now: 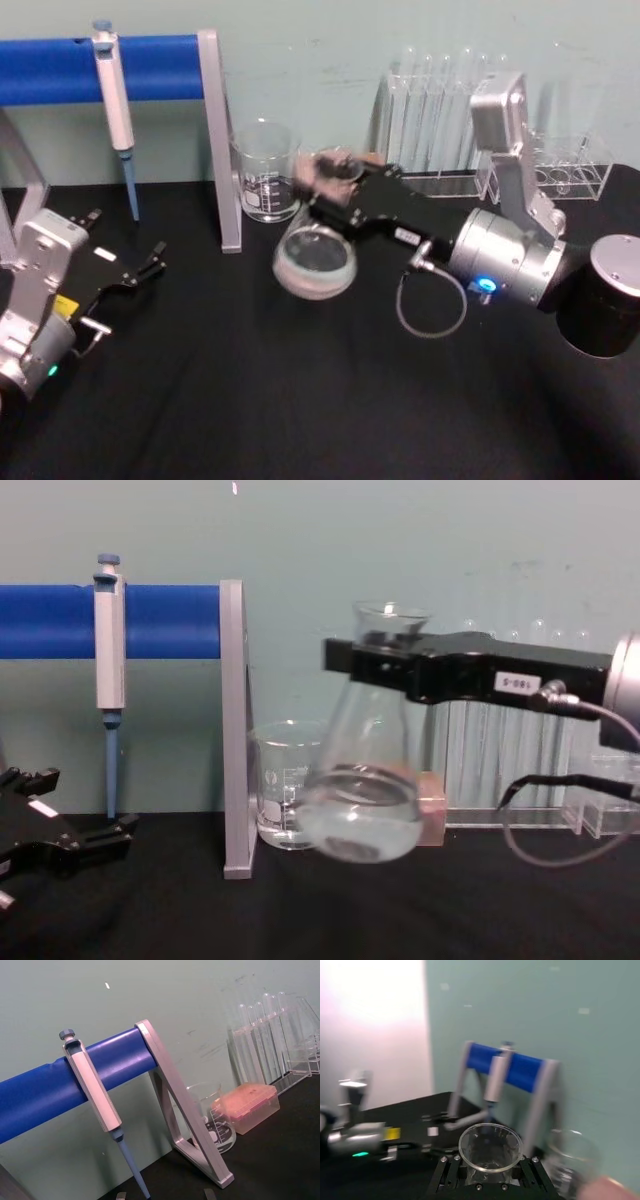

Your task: Grasp the erlenmeyer flask with one hand, shake it three times, then place it back.

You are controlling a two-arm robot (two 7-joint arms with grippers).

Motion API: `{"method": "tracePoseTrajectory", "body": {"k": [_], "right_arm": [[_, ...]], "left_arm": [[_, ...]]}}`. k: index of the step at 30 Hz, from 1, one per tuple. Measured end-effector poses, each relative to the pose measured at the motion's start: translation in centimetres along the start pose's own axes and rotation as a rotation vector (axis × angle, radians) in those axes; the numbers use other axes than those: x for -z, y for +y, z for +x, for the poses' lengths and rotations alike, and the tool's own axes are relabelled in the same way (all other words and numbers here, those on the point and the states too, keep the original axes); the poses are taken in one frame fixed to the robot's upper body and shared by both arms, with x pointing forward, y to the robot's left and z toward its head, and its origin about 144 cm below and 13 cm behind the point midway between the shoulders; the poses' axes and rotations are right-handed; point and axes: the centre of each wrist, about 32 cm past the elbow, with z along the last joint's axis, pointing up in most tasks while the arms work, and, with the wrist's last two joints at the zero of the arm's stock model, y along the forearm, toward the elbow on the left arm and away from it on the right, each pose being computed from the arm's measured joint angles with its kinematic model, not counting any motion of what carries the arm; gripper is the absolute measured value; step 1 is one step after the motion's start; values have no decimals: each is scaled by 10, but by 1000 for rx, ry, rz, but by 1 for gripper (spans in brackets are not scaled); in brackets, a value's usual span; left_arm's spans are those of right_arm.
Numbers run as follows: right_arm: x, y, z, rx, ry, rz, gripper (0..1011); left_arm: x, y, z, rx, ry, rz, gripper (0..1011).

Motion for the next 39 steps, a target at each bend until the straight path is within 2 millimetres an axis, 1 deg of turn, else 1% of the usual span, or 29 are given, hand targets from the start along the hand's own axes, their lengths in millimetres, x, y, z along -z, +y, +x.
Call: {"method": "tracePoseTrajectory", "body": {"k": [3, 4, 7, 14, 20, 25, 30, 36, 39], "right_arm": [[2, -3, 2, 138, -13, -11, 453], [2, -3, 2, 138, -13, -11, 453], [4, -7, 5, 277, -26, -32, 453], [7, -11, 10, 429, -25, -52, 453], [8, -13, 14, 489, -23, -64, 453], [8, -12, 14, 501, -19, -69, 453], [8, -11, 14, 472, -12, -69, 453], [5, -8, 11, 387, -7, -56, 453], [3, -6, 7, 306, -4, -42, 453]], "left_arm": [[0, 0, 0, 0, 0, 0, 1001], [0, 0, 0, 0, 0, 0, 1001], [0, 0, 0, 0, 0, 0, 1001], [0, 0, 0, 0, 0, 0, 1001], [0, 0, 0, 0, 0, 0, 1001], [0, 0, 0, 0, 0, 0, 1001], [0, 0, 0, 0, 0, 0, 1001], [0, 0, 0, 0, 0, 0, 1001], [0, 0, 0, 0, 0, 0, 1001]]}}
